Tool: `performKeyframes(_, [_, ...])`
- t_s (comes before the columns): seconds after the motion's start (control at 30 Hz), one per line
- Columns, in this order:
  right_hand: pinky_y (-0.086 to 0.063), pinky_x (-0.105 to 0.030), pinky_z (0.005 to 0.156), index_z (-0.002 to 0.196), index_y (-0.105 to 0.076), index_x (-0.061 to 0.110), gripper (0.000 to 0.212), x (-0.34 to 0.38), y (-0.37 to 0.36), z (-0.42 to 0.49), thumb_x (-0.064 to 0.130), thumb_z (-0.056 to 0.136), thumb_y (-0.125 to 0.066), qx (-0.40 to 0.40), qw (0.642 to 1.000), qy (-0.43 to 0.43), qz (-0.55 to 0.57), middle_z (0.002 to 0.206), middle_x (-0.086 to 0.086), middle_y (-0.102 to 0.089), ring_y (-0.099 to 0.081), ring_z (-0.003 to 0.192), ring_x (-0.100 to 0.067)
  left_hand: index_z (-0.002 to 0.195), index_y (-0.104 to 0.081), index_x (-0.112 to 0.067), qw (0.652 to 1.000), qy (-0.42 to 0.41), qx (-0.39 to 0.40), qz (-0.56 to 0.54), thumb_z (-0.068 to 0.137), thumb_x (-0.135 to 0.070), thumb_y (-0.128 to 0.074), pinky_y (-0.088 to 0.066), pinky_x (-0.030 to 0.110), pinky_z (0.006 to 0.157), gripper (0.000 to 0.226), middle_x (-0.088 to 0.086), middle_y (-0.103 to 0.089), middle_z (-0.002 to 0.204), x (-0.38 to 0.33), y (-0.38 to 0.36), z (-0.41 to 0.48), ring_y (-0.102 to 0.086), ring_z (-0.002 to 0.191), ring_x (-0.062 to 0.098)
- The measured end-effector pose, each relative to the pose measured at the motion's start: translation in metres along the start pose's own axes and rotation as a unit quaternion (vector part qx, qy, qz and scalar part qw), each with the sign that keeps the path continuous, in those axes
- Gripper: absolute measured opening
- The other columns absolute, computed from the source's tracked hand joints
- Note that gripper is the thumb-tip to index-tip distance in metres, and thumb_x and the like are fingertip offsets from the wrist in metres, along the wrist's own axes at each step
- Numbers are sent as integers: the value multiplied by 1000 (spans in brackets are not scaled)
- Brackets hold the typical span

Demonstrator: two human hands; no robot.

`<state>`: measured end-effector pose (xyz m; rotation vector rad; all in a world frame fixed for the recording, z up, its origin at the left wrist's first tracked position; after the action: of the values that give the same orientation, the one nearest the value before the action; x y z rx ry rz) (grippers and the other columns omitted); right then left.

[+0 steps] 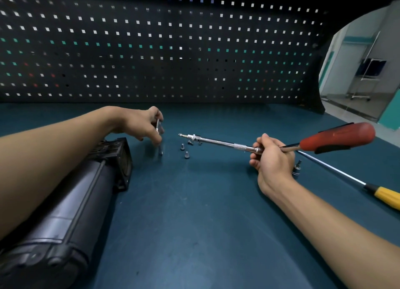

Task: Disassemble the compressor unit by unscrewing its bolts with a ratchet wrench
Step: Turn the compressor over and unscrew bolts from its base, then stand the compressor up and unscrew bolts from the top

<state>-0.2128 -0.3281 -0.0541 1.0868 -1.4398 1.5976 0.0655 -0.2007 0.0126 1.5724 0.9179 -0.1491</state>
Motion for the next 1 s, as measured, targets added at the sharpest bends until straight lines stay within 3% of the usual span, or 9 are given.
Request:
performKeyframes(0.27, [-38, -19, 36, 76, -59, 12, 26, -2, -1, 2, 15, 101, -55, 5, 1000, 3, -4, 60, 1, -57, -46, 40, -11, 137, -43, -26, 997, 41, -3, 71, 76, -19, -83, -49, 29, 76, 74, -2, -52, 117, 21, 11, 1, -55, 98, 16])
performKeyframes(0.43, [-38, -19, 36, 76, -59, 12, 25, -2, -1, 3, 15, 101, -56, 8, 1000, 6, -11, 62, -1, -58, -46, 42, -12, 140, -48, -22, 987, 56, 1, 149, 70, -30, -89, -49, 28, 82, 82, -1, -52, 128, 27, 14, 5, -55, 110, 20])
performKeyframes(0.53, [-38, -19, 37, 76, -59, 12, 25, -3, -1, 3, 15, 100, -56, 8, 1000, 7, -16, 63, -1, -58, -46, 42, -12, 127, -62, -11, 975, 79, 29, 207, 64, -37, -90, -46, 40, 100, 74, 6, -60, 130, 26, 13, 5, -58, 115, 25])
performKeyframes(0.63, [-38, -19, 37, 76, -59, 12, 25, -2, -1, 3, 16, 100, -57, 12, 1000, 9, -18, 63, -1, -59, -46, 41, -12, 112, -71, -13, 972, 85, 39, 217, 62, -42, -89, -48, 41, 100, 61, 8, -64, 123, 23, 12, 4, -61, 103, 23])
performKeyframes(0.73, [-38, -19, 37, 76, -60, 12, 25, -2, -2, 2, 16, 100, -57, 15, 1000, 7, -25, 63, -1, -59, -47, 41, -11, 87, -74, -15, 973, 60, 28, 219, 65, -47, -86, -51, 35, 82, 40, 0, -68, 92, 24, 14, 1, -61, 85, 19])
performKeyframes(0.8, [-38, -19, 37, 76, -59, 12, 25, -1, -2, 1, 16, 101, -57, 19, 999, 6, -27, 65, -2, -59, -46, 43, -13, 74, -66, -11, 975, 40, -1, 218, 73, -48, -82, -41, 31, 68, 40, 7, -51, 72, 22, 17, -5, -50, 70, 26])
performKeyframes(0.87, [-38, -20, 37, 77, -59, 12, 25, 0, -1, 1, 16, 101, -56, 23, 999, 4, -28, 66, -3, -58, -46, 45, -13, 89, -72, -11, 976, 26, -33, 214, 80, -48, -77, -47, 31, 75, 38, 10, -53, 77, 18, 22, -17, -57, 81, 34])
performKeyframes(0.93, [-37, -19, 36, 77, -59, 12, 25, 0, -2, 1, 16, 101, -56, 30, 999, 3, -28, 67, -3, -58, -47, 43, -11, 109, -72, -17, 975, 20, -43, 216, 80, -55, -74, -49, 36, 96, 47, -4, -67, 102, 14, 28, -37, -63, 101, 23])
performKeyframes(1.0, [-36, -17, 35, 77, -58, 13, 25, 0, -3, 1, 16, 102, -56, 35, 999, 2, -27, 68, -3, -57, -46, 40, -9, 113, -71, -24, 972, 11, -18, 232, 76, -68, -70, -47, 35, 101, 57, -14, -67, 113, 11, 31, -61, -61, 107, 12])
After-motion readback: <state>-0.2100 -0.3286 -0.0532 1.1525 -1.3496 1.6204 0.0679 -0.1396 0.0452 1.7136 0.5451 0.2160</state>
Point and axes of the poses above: each hand's wrist, its own z-axis towards the middle knuckle, its own y-axis out of the back of the hand, x = y × z, the point moved 1 cm from there along z, towards the middle knuckle
